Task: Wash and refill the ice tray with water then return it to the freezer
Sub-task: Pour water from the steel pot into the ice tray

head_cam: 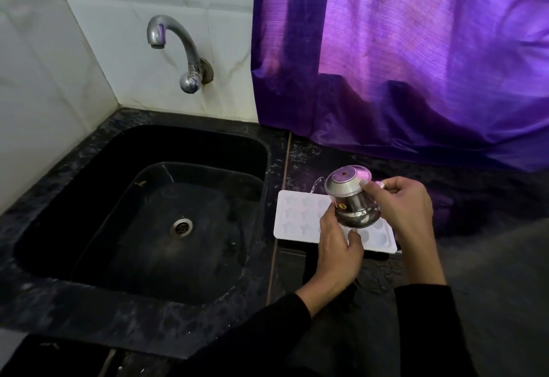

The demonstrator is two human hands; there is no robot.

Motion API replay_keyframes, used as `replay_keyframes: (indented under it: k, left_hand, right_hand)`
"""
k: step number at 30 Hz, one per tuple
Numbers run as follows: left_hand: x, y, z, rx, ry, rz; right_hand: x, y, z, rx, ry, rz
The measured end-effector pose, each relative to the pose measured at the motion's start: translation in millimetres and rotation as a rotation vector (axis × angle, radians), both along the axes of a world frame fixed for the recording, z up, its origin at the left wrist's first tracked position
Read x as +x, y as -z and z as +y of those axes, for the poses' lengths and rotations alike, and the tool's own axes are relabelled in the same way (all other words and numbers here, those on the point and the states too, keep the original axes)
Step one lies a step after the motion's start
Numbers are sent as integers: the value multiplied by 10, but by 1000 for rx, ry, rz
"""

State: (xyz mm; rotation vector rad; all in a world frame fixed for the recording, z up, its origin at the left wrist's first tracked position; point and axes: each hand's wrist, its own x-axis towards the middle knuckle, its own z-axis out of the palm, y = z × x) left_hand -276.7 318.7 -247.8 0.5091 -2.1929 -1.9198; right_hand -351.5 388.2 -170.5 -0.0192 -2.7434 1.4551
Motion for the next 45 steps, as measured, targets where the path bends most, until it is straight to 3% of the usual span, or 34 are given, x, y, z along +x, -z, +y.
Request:
replay_keyframes:
  k: [16,27,45]
  left_hand:
    - [-2,-3,-17,17,25,-15]
    - [30,-71,-36,-22,-31,45]
    - [83,-46,-157,33,-71,20]
  right_hand:
    - [23,-8,-3,22,30,-6]
    - [-1,10,-13,-176,31,-74]
    - [25,12,-265,57,-91,22]
